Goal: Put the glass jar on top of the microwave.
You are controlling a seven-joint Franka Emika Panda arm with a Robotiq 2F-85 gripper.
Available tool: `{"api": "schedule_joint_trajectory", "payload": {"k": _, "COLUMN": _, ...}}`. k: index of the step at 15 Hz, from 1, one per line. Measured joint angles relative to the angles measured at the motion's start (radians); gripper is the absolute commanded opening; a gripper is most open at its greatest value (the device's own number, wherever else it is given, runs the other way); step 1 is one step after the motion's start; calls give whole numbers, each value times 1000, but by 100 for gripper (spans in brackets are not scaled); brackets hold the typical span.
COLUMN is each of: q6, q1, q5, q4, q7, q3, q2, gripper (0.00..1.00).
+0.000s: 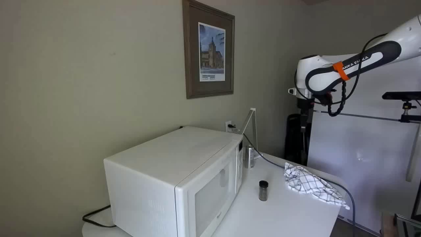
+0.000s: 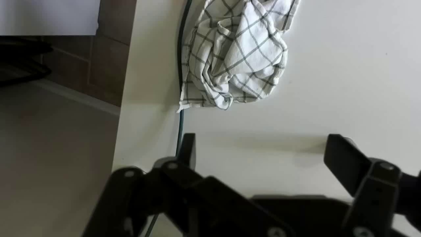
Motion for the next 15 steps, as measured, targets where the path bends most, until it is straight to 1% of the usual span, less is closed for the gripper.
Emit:
{"api": "schedule_joint_trajectory", "payload": {"k": 9, "q6": 0, "q1": 2, "q5": 5, "q4": -1, "q7": -4, "q3": 0, "q2": 1, "gripper": 100}}
{"api": "schedule_joint_trajectory", "payload": {"k": 12, "q6": 0, "q1": 42, "q5": 69, "q4": -23, "q7": -65, "q3": 7, "q2": 24, "gripper": 100}}
{"api": "schedule_joint_trajectory", "payload": {"k": 15, "q6": 0, "q1": 94, "q5": 150, "q4": -56, "q7": -119, "q3": 28, "q2": 80, "gripper": 100}}
